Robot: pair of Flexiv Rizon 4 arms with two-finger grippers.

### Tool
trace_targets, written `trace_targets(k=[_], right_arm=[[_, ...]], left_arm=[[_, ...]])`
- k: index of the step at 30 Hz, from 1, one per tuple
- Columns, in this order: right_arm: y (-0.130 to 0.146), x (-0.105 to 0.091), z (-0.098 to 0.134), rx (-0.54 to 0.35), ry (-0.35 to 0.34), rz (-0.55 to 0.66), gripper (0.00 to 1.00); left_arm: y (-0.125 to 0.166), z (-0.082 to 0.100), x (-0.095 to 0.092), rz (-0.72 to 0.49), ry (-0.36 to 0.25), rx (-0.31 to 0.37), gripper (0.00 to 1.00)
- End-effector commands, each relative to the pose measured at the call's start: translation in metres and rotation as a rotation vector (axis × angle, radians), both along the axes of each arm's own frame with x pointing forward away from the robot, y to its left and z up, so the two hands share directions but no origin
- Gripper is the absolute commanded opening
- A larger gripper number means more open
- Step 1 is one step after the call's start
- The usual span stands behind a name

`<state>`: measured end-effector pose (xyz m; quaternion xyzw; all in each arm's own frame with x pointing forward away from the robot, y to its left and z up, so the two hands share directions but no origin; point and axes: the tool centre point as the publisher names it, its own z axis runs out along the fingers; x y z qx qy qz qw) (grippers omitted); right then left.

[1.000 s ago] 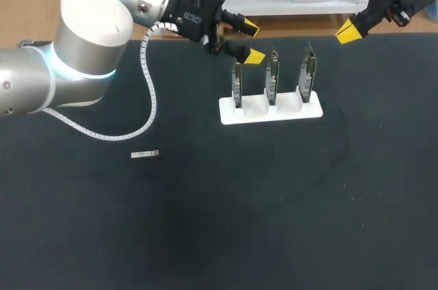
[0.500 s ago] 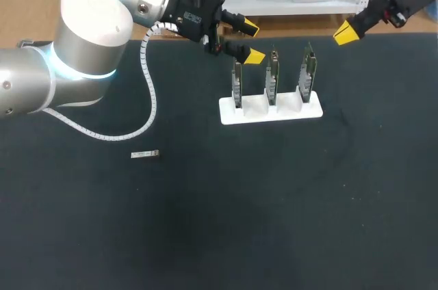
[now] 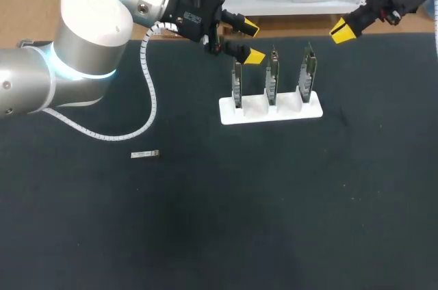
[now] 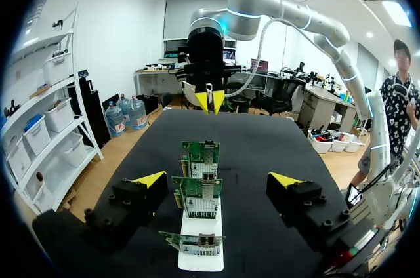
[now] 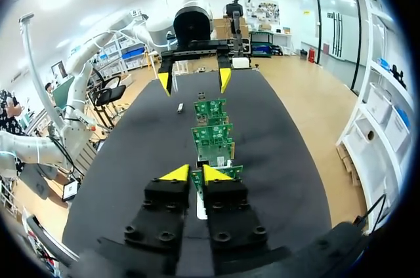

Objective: Pick up the optical module with the left hand, and insert it into the network port with the right hand.

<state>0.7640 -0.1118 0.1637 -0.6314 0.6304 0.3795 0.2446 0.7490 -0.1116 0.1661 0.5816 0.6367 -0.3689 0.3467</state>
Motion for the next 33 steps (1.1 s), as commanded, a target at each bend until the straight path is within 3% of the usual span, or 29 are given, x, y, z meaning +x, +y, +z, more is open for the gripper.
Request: trace_targets(k=[1,19,23,28,33], right_arm=[[0.0,-0.004,0.0,-0.001,-0.006,-0.007,1.0],[0.0,-0.004,0.0,-0.001,-0.006,-0.007,1.0],[0.0,-0.004,0.0,-0.001,-0.006,-0.007,1.0],[0.0,-0.004,0.0,-0.001,-0.006,-0.007,1.0],[0.0,-0.004,0.0,-0.001,-0.006,-0.007,1.0]], left_arm=[[-0.001,0.001,0.002,-0.002,0.003,0.005,1.0],[-0.001,0.001,0.002,-0.002,0.003,0.005,1.0],[0.0,0.011,0.0,0.01,-0.039,0.067,1.0],[0.019,0.036,-0.009,0.051,-0.13,0.12,1.0],[0.039,0.049,-0.025,0.103,-0.15,0.207,1.0]])
